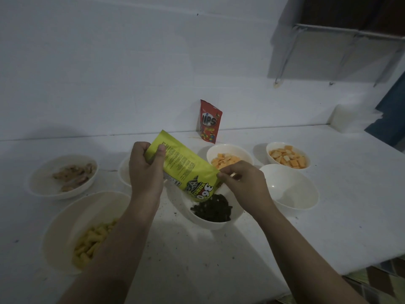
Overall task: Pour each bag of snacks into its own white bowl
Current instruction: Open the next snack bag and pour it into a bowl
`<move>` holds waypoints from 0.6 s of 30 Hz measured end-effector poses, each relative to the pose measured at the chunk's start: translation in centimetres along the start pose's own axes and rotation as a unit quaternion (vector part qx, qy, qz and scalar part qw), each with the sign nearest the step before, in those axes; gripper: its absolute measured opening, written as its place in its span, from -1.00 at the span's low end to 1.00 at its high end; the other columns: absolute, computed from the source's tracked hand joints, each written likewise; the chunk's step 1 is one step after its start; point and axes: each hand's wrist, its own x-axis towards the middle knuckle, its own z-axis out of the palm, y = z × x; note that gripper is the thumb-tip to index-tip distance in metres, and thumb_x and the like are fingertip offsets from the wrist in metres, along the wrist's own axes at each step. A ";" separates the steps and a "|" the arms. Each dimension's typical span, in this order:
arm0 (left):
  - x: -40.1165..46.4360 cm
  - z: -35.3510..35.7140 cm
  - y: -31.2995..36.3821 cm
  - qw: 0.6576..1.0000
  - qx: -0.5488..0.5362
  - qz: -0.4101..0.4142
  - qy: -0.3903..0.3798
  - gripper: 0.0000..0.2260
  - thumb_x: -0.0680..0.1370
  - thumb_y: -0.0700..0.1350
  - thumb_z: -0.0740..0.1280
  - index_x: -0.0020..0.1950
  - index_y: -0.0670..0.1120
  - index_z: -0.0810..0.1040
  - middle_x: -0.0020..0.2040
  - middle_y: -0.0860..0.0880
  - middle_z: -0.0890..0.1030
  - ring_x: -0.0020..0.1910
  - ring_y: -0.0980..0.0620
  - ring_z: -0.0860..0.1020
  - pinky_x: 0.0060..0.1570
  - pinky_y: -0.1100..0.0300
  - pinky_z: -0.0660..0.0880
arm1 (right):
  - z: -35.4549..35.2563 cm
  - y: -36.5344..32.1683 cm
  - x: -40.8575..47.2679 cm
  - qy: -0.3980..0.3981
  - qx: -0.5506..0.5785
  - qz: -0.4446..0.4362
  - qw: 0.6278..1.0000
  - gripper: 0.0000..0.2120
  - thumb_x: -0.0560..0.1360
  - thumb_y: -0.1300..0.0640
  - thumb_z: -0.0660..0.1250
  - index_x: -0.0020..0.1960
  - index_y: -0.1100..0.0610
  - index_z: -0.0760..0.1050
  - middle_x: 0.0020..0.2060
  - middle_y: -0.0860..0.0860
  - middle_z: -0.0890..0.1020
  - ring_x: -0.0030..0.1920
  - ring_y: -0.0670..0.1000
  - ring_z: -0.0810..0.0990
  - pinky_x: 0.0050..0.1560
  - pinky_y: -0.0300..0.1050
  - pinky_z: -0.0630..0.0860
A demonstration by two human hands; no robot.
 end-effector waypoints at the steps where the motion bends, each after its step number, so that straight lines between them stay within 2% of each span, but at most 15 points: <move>1: 0.0 0.0 0.1 1.000 0.004 0.002 0.000 -0.82 0.60 -0.05 0.31 -0.16 0.02 0.35 -0.24 0.07 0.42 -0.30 0.18 0.40 -0.32 0.28 0.37 | 0.0 0.0 0.0 0.005 -0.002 0.003 1.000 -0.94 0.51 0.08 0.44 -0.08 0.03 0.69 -0.08 -0.08 0.60 -0.20 -0.17 0.51 -0.17 -0.33 0.39; 3: -0.1 -0.1 0.1 1.000 0.012 0.008 -0.004 -0.82 0.59 -0.04 0.31 -0.16 0.03 0.36 -0.22 0.05 0.43 -0.28 0.17 0.40 -0.30 0.26 0.37 | 0.1 -0.1 0.1 0.006 -0.025 0.006 1.000 -0.93 0.52 0.06 0.43 -0.09 0.03 0.68 -0.05 -0.07 0.60 -0.18 -0.13 0.50 -0.12 -0.24 0.38; 7: 0.1 -0.3 -0.1 1.000 0.018 0.015 -0.014 -0.83 0.60 -0.01 0.30 -0.16 0.06 0.37 -0.18 0.03 0.44 -0.24 0.14 0.42 -0.24 0.21 0.39 | -0.2 -0.3 0.5 0.005 -0.042 0.005 0.999 -0.92 0.52 0.07 0.43 -0.07 0.05 0.69 -0.04 -0.08 0.58 -0.15 -0.11 0.50 -0.08 -0.24 0.36; 9: 0.2 -0.3 -0.1 0.999 0.028 0.030 -0.012 -0.85 0.59 0.01 0.30 -0.14 0.05 0.37 -0.16 0.01 0.46 -0.22 0.15 0.44 -0.22 0.17 0.41 | -0.4 -0.5 0.6 0.015 -0.031 -0.003 0.999 -0.93 0.52 0.07 0.43 -0.07 0.05 0.68 -0.08 -0.10 0.55 -0.19 -0.15 0.50 -0.13 -0.28 0.38; 12: 0.2 -0.3 0.1 0.998 0.040 0.051 0.005 -0.86 0.60 -0.01 0.28 -0.12 0.07 0.36 -0.17 0.05 0.45 -0.26 0.26 0.43 -0.24 0.24 0.40 | -0.2 -0.5 0.5 0.033 -0.041 -0.028 0.998 -0.93 0.52 0.08 0.43 -0.06 0.05 0.68 -0.10 -0.11 0.53 -0.23 -0.20 0.49 -0.21 -0.42 0.34; 15: 0.2 -0.3 0.1 0.996 0.058 0.065 0.017 -0.86 0.55 0.08 0.27 -0.17 0.16 0.34 -0.15 0.05 0.46 -0.19 0.10 0.44 -0.14 0.06 0.43 | 0.2 -0.1 -0.1 0.036 -0.030 -0.023 0.999 -0.93 0.52 0.06 0.43 -0.04 0.03 0.68 -0.08 -0.11 0.54 -0.22 -0.20 0.51 -0.21 -0.46 0.34; 18: 0.1 -0.3 0.0 0.994 0.075 0.075 0.014 -0.87 0.53 0.14 0.25 -0.13 0.14 0.35 -0.15 0.08 0.47 -0.15 0.06 0.46 -0.06 0.00 0.44 | 0.3 0.1 -0.3 0.044 -0.032 -0.031 0.998 -0.93 0.52 0.08 0.43 -0.05 0.03 0.69 -0.08 -0.09 0.55 -0.23 -0.21 0.51 -0.22 -0.49 0.32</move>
